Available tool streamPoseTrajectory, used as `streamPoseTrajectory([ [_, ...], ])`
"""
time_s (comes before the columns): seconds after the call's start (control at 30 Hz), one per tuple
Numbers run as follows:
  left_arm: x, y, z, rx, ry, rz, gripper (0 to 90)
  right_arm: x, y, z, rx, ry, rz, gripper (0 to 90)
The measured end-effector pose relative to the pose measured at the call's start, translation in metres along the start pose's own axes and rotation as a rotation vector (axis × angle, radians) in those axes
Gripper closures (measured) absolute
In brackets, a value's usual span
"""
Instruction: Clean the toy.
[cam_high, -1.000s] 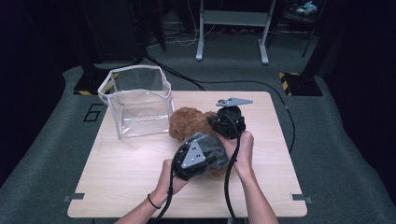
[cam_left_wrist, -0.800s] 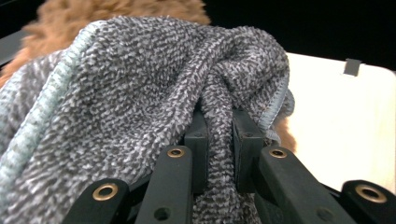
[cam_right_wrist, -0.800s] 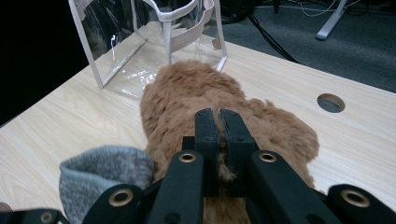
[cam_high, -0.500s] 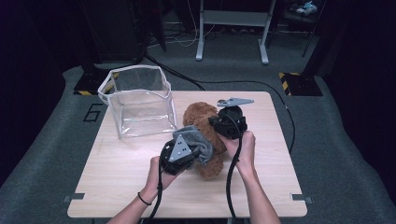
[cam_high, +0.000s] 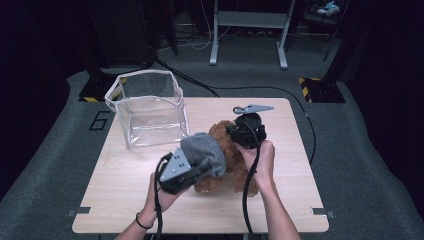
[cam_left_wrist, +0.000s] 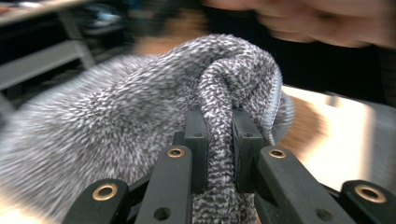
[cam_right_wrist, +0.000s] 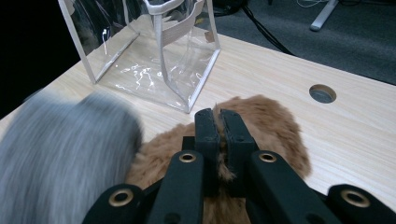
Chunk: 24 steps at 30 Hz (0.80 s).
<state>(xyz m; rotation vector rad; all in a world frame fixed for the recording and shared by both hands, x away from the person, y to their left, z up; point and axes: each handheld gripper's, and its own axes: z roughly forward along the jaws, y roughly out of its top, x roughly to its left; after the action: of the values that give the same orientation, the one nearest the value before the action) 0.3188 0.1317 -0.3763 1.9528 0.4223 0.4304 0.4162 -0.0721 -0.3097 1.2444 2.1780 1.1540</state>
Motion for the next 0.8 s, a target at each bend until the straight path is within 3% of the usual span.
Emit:
streamPoseTrajectory([
  [0.1,-0.013,-0.01,0.023,0.051,0.03,0.045,80.5,0.003,0.001,0.001,0.001,-0.006,-0.001,86.9],
  [0.13,-0.012,-0.013,0.03,0.078,0.053,0.078,80.5,0.004,0.001,0.002,0.002,-0.008,-0.002,86.9],
  [0.2,-0.008,-0.018,0.039,0.088,0.094,0.072,80.5,0.005,0.002,0.002,-0.001,-0.01,0.0,86.9],
  [0.47,0.026,-0.026,0.041,0.108,0.159,-0.004,80.5,0.001,0.005,-0.005,-0.014,0.003,-0.011,86.8],
  [0.8,0.05,-0.034,0.039,0.121,0.197,-0.067,80.5,0.004,0.008,-0.002,0.016,0.041,-0.041,86.8],
])
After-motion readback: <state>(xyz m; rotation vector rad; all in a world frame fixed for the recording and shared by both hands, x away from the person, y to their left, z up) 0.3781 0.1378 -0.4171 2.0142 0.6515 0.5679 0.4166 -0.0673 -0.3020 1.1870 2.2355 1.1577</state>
